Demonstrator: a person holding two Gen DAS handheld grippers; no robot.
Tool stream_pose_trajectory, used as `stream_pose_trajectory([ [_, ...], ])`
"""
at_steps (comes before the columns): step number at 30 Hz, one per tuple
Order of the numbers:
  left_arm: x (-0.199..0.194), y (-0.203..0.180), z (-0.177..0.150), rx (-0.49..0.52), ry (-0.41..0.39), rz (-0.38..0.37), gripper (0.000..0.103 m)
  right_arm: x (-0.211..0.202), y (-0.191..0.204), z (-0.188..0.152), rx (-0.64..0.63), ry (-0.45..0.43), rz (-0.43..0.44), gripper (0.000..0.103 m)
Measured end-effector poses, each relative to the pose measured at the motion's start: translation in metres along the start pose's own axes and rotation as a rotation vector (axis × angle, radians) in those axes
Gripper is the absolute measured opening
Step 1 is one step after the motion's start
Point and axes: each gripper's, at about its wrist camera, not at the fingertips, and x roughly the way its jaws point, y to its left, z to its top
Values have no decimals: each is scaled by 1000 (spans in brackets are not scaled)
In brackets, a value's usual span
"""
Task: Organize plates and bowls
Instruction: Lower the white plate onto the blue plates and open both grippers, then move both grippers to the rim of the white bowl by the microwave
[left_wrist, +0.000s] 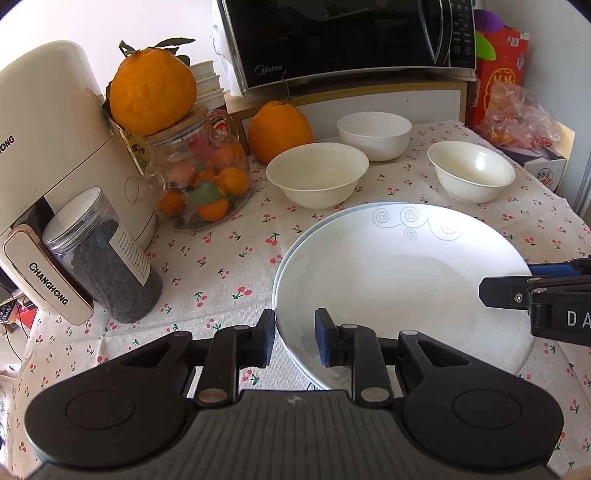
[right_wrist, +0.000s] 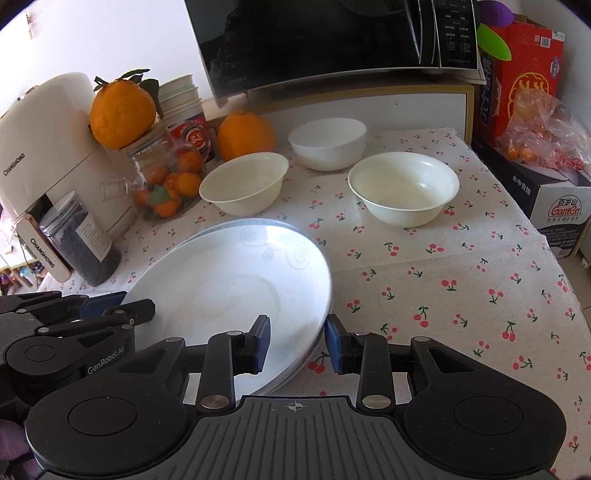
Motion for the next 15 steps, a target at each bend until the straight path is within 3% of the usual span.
stream_pose_trajectory([
  [5, 0, 1, 2, -31, 4, -14, 27, -1, -1, 2, 25, -4, 23, 55],
  [8, 0, 3, 3, -57, 16, -31, 37, -3, -2, 3, 38, -9, 30, 63],
  [10, 0, 3, 5, -73, 24, -40, 49, -4, -3, 3, 50, -9, 34, 74],
  [15, -2, 3, 7, -95, 35, -54, 68, -9, -7, 4, 86, 5, 50, 85],
])
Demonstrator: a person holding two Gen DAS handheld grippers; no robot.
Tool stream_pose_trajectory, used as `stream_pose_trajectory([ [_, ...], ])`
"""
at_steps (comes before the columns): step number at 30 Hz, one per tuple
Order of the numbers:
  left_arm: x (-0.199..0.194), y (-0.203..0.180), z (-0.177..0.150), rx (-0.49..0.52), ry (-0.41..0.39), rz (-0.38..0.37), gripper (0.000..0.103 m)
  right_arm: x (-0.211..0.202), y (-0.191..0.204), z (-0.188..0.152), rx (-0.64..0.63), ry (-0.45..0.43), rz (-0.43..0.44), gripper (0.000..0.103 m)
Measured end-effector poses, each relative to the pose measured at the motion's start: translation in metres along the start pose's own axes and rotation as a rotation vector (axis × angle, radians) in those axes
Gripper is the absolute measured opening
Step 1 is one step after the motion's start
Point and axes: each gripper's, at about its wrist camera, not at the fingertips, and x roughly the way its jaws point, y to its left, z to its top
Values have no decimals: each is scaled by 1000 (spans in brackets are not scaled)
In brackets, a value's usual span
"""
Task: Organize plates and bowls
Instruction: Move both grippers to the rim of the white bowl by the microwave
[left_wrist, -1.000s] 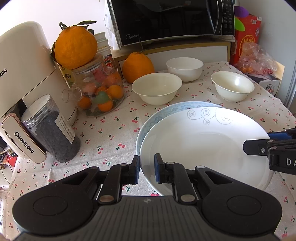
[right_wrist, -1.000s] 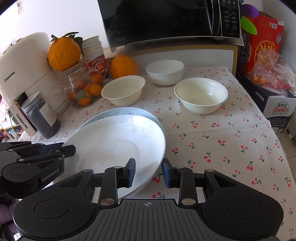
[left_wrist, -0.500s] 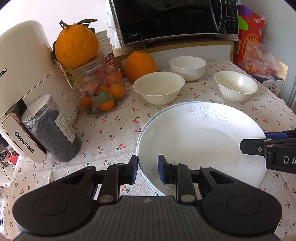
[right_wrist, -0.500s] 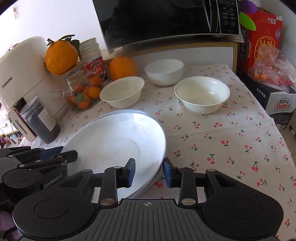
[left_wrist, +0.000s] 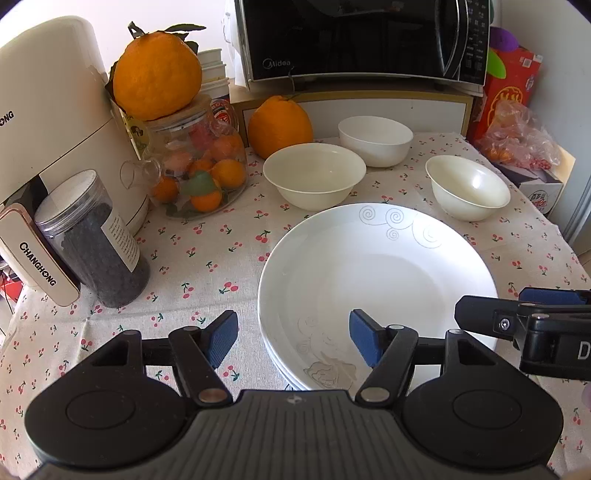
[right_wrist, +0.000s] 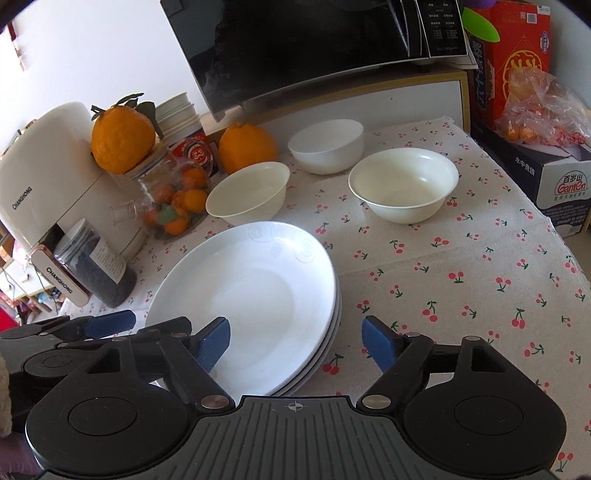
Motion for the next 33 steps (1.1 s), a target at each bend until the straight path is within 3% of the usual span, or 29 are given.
stream_pose_trajectory([
  [6, -4, 1, 4, -50, 13, -14, 93, -12, 1, 6, -13, -9, -18, 95],
  [11, -5, -2, 10, -60, 28, -20, 101, -22, 1, 22, -25, -17, -26, 98],
  [19, 1, 7, 34, -125, 72, -28, 102, -18, -11, 58, -71, -38, -69, 98],
  [33, 43, 1, 123, -43, 34, -19, 102, 30, -50, 147, -64, -44, -113, 98],
])
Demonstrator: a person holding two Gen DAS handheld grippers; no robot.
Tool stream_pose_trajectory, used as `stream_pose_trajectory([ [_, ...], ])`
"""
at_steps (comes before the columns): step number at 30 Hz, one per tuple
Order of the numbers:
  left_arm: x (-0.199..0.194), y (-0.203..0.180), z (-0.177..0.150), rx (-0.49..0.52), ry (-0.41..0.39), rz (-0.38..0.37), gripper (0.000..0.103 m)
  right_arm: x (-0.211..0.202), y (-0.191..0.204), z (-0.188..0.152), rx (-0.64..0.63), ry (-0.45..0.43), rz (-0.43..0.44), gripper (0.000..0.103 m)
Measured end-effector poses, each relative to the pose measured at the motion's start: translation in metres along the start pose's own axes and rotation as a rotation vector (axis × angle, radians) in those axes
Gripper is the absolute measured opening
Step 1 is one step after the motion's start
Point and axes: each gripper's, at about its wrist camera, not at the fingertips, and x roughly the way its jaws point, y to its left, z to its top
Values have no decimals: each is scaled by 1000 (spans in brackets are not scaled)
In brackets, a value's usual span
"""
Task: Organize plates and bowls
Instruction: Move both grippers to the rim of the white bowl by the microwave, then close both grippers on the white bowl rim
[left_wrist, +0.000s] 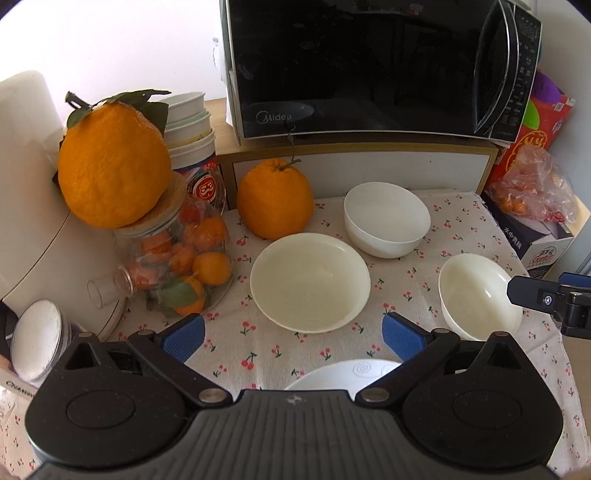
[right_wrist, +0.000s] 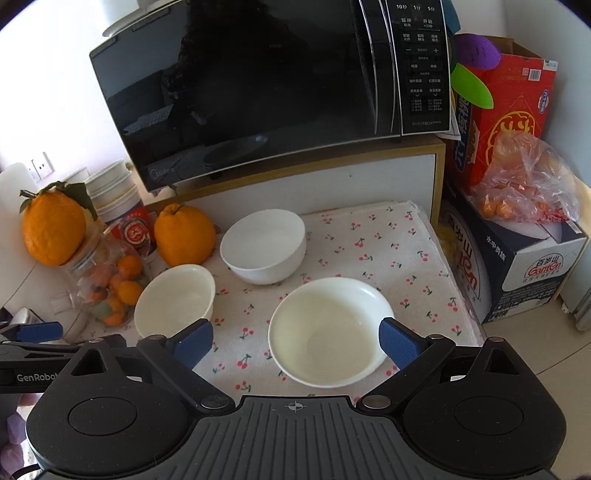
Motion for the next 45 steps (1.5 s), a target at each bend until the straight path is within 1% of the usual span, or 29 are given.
stream_pose_trajectory([
  [5, 24, -4, 29, 21, -23, -34, 102, 32, 1, 25, -6, 16, 5, 98],
  [9, 46, -11, 49, 56, -34, -126, 102, 60, -2, 40, 32, 56, 38, 98],
  [11, 57, -13, 57, 59, -26, -156, 99, 75, -7, 47, 51, 79, 51, 98],
  [14, 75, -14, 72, 45, 0, -195, 91, 93, -16, 56, 92, 104, 75, 98],
  [16, 85, -13, 78, 27, 19, -211, 81, 104, -23, 61, 131, 111, 97, 98],
  [17, 91, -12, 80, 15, 28, -218, 78, 109, -26, 64, 151, 113, 107, 98],
  [19, 99, -11, 84, -4, 48, -239, 65, 118, -31, 68, 184, 121, 125, 98],
  [22, 110, -10, 87, -18, 78, -265, 52, 135, -36, 73, 236, 145, 135, 97],
  [26, 121, -14, 88, -15, 106, -279, 44, 149, -41, 75, 282, 149, 159, 95],
  [29, 131, -17, 90, -15, 126, -279, 39, 159, -42, 73, 294, 160, 165, 86],
  [31, 137, -19, 90, -19, 135, -271, 34, 165, -41, 71, 293, 173, 167, 75],
  [32, 139, -20, 90, -20, 139, -265, 33, 166, -40, 70, 293, 178, 168, 73],
  [37, 149, -22, 88, -29, 161, -257, 21, 177, -37, 66, 289, 196, 167, 50],
  [38, 150, -22, 88, -25, 162, -254, 21, 178, -37, 65, 287, 197, 166, 48],
  [40, 152, -23, 87, -16, 167, -246, 16, 179, -36, 64, 285, 198, 163, 41],
  [42, 153, -23, 87, -18, 169, -245, 14, 180, -34, 65, 279, 201, 164, 39],
  [45, 153, -23, 87, -15, 170, -243, 11, 180, -31, 64, 268, 203, 165, 30],
])
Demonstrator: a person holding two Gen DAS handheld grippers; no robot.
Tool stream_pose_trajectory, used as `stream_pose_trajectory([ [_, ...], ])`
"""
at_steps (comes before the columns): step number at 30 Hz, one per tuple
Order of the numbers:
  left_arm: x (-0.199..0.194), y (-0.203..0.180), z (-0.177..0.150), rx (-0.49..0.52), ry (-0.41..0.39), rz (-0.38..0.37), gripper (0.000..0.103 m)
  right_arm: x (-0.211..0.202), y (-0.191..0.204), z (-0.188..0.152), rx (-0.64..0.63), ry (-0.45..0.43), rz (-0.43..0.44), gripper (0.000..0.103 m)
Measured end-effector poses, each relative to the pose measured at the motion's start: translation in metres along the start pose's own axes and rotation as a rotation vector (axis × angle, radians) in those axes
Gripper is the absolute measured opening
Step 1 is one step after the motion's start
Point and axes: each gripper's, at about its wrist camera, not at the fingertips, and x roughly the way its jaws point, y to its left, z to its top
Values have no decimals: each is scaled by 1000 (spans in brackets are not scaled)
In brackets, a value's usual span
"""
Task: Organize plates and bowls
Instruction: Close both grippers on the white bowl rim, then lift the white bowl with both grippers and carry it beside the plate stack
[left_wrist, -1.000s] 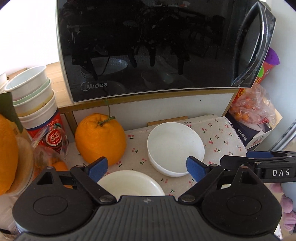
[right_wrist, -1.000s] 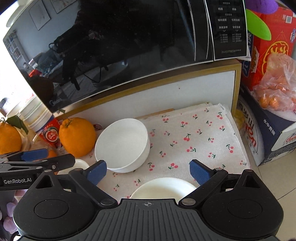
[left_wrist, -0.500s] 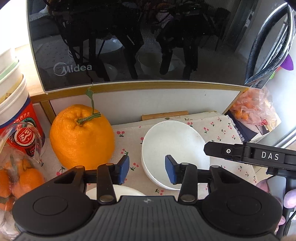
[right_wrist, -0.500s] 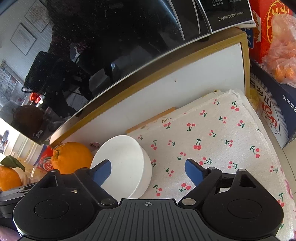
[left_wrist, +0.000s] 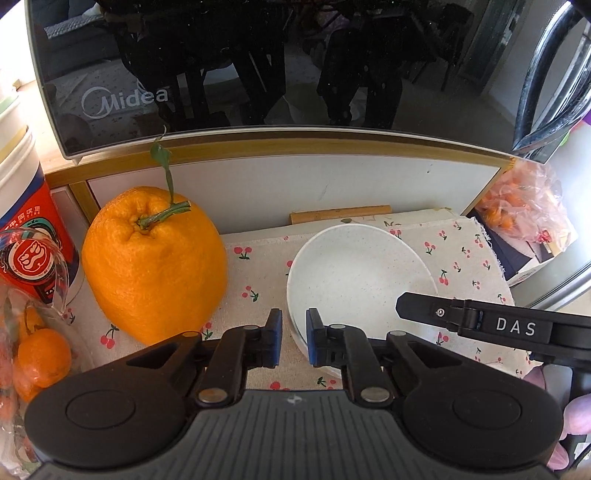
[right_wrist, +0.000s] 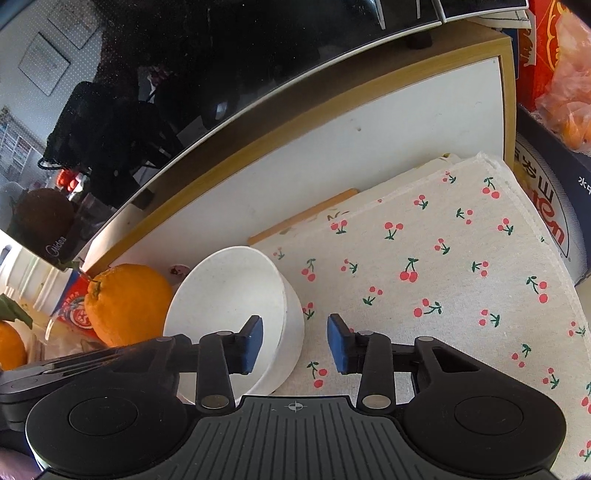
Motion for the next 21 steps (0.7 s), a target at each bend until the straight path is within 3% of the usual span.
stream_pose_trajectory([
  [4, 0, -4, 1, 16, -8, 9, 9, 0, 4, -1, -19, 2, 1, 19],
  [14, -15, -11, 5, 37, -46, 21, 8, -11, 15, -1, -54, -27, -11, 16],
  [21, -43, -17, 8, 51, -80, 22, 7, -43, 27, 3, -73, -59, -12, 16],
])
